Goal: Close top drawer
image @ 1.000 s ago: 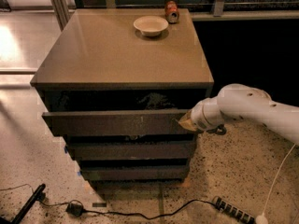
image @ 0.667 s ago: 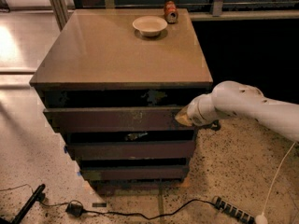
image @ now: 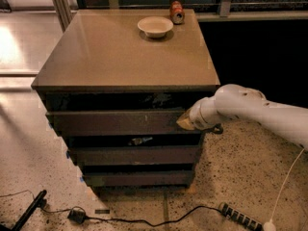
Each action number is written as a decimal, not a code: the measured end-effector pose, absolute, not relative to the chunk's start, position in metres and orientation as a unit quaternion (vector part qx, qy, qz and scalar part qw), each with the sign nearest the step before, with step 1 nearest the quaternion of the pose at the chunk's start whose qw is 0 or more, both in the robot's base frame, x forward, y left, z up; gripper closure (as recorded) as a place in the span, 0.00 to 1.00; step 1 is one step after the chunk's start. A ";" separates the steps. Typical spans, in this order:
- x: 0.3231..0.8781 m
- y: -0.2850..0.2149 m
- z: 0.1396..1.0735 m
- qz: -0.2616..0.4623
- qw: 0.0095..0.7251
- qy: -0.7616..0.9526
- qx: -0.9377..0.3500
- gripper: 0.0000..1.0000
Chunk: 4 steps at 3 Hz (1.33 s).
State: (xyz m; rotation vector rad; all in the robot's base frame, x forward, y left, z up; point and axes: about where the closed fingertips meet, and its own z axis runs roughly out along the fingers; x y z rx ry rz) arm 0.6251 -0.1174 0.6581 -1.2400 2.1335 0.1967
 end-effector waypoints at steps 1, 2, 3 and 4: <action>0.601 -0.136 0.657 0.081 0.316 0.821 -0.468 1.00; 0.568 -0.160 0.657 0.083 0.314 0.832 -0.450 1.00; 0.527 -0.195 0.653 0.077 0.308 0.850 -0.420 1.00; 0.522 -0.202 0.651 0.076 0.306 0.853 -0.415 1.00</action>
Offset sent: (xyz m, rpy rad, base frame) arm -0.1156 -0.0944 -0.0070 0.0246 0.0759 -0.1315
